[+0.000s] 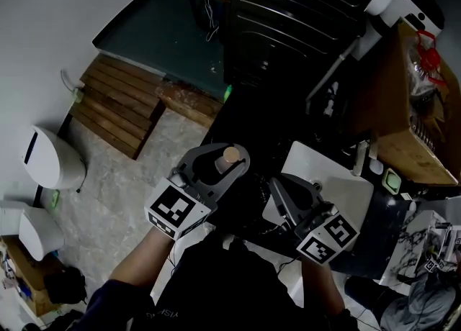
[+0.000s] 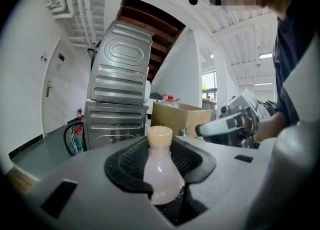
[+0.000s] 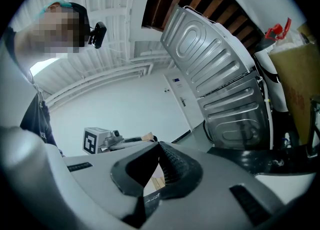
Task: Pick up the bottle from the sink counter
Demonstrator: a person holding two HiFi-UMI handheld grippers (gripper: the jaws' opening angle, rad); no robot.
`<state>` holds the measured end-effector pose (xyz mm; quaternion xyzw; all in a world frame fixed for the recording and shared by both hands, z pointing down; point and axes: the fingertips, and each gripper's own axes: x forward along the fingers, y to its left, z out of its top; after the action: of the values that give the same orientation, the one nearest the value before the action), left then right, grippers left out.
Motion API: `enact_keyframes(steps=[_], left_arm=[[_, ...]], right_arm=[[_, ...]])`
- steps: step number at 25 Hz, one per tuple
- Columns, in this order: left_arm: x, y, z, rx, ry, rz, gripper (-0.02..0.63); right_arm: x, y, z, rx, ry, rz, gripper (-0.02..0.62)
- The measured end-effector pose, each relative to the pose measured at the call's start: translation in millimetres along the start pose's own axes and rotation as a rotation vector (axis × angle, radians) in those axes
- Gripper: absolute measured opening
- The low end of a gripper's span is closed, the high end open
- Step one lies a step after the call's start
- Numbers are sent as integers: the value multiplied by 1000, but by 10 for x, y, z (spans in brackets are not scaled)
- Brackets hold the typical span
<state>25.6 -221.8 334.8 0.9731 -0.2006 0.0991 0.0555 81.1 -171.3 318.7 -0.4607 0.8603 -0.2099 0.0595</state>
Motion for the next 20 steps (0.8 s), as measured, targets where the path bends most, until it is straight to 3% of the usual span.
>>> enact_keyframes(steps=[20], left_arm=[[-51,-175,-68,-5,4,-3,141]], right_arm=[[-83,99,-59,-17,15,6,18]])
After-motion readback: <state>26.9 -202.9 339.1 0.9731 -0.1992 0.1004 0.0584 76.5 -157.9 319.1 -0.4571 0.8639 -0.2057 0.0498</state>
